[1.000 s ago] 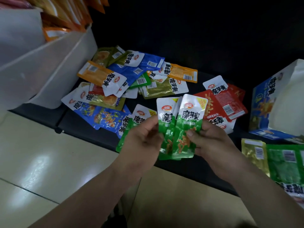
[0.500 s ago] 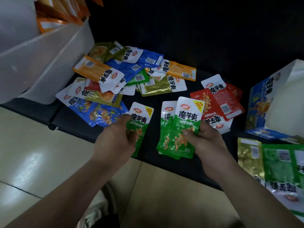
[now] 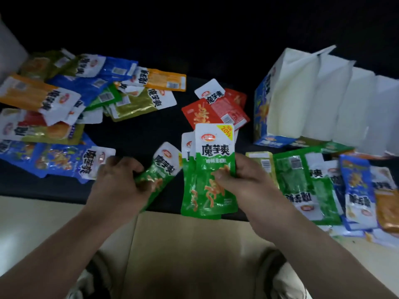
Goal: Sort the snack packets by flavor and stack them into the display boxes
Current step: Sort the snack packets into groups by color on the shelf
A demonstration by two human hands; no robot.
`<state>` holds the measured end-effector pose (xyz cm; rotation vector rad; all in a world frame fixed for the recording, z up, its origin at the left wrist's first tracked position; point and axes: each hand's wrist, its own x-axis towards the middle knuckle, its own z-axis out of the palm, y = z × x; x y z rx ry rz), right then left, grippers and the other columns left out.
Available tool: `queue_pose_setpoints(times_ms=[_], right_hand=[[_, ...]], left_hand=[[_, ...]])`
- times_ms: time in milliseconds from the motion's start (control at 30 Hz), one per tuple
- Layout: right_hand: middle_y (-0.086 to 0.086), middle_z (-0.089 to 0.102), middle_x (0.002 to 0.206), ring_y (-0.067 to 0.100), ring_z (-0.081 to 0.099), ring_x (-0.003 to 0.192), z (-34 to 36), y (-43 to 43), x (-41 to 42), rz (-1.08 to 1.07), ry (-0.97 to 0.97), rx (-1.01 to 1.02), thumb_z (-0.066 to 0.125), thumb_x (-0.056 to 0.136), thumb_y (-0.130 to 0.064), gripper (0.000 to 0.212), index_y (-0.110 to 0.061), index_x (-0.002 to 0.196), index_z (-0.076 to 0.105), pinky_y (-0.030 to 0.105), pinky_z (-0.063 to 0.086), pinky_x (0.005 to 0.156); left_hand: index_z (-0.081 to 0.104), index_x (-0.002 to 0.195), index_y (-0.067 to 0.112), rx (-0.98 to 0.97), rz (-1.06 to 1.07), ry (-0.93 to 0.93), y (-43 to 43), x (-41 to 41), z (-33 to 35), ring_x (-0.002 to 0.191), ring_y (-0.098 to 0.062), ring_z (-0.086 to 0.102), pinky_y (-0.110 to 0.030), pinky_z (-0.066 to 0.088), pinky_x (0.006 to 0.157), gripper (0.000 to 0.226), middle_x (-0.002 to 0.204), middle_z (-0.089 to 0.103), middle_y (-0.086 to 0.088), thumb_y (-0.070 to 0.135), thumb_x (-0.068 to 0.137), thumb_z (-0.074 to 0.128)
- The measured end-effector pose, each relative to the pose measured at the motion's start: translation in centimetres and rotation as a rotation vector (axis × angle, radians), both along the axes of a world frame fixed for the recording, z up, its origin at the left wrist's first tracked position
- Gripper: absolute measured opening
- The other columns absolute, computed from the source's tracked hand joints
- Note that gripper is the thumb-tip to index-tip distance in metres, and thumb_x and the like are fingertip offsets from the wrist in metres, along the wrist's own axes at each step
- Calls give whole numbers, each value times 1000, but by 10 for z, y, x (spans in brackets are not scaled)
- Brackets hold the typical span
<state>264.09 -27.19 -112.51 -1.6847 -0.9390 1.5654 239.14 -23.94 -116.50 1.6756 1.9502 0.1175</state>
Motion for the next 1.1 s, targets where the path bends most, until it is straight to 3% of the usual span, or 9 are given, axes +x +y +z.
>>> queue_pose_setpoints(times_ms=[133,300,433,500,600,800,900,1000,1100], right_hand=[[35,53,117,53,56,110,8,-26,24,-94,-38,-8,70,78,-52,60,-5,112,56,66,50,97],[18,69,112,43,65,111,18,-41,56,-254,-33,-37,71,85,-37,36,-18,115,67,67,49,102],[11,75,103,38,72,101,37,-48,84,-334,-8,20,66,97,-14,15,-17,110,70,63,58,91],[10,77,100,36,73,97,47,-54,99,-390,13,44,59,98,-2,23,-18,107,72,58,61,86],[11,76,95,40,71,93,52,-63,113,-476,12,63,61,89,-11,19,-20,103,69,58,62,83],[0,62,81,19,56,75,57,-78,133,-517,28,-23,46,103,-21,12,-21,103,58,31,45,66],[-15,69,80,5,67,79,62,-85,152,-521,115,-61,50,106,-38,18,-26,96,60,26,52,63],[-8,75,97,13,73,91,59,-92,173,-430,-4,-85,65,96,-28,9,-30,104,62,41,63,84],[4,74,106,26,73,96,55,-105,192,-323,-83,-183,69,85,-18,30,-31,111,61,51,63,85]], left_hand=[[51,100,32,-32,9,-146,-6,26,16,82,-10,61,-35,51,72,34,88,58,17,26,86,80],[56,116,41,79,17,-607,-15,92,78,83,1,72,-18,58,64,43,94,75,16,19,89,81],[58,119,39,-44,-17,-775,-14,153,104,83,0,75,-21,60,69,39,95,77,17,20,91,78],[62,123,32,-93,-100,-749,-13,175,109,79,0,74,-14,56,63,35,92,78,12,22,93,77],[63,115,30,-135,-266,-620,-15,201,116,71,1,72,-18,56,60,25,85,75,16,30,93,76],[59,106,34,-121,-433,-365,-35,244,106,83,-6,70,-43,60,78,22,90,72,10,45,92,72],[59,113,34,-147,-382,-402,-43,265,101,90,-2,67,-39,60,84,22,99,69,14,43,94,69],[59,104,31,-188,-285,-506,-59,286,100,73,6,68,-20,55,63,17,86,71,12,35,94,73],[56,95,32,-145,-276,-547,-88,294,91,69,5,66,-28,55,63,21,83,70,17,33,91,76]])
